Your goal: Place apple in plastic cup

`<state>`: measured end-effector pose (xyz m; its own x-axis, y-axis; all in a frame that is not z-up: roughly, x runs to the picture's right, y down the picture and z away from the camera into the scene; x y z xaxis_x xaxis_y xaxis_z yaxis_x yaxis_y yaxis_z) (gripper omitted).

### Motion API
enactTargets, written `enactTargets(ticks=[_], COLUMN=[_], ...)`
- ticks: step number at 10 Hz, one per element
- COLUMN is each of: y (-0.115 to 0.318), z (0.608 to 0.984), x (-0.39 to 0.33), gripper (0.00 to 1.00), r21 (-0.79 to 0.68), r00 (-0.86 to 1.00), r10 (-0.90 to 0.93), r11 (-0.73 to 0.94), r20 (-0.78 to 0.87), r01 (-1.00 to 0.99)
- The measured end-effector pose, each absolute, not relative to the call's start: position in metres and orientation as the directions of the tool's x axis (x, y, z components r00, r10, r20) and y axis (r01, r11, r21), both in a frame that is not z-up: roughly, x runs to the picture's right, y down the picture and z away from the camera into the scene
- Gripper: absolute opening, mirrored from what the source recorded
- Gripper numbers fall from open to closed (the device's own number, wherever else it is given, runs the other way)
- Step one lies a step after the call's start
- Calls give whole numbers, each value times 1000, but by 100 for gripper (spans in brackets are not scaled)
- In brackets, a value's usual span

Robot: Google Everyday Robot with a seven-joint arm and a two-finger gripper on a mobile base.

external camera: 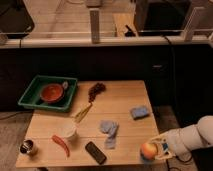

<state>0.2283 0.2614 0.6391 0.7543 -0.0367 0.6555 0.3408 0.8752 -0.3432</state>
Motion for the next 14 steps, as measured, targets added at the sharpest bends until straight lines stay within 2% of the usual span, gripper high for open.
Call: enactTargets(ticks=[8,14], y=[262,262], z=[652,652], x=[221,221], gripper=[80,80], r21=[-427,-430], r00=[771,771], r10=[2,4], r11=[833,832], r20=[637,636], r01=[351,351])
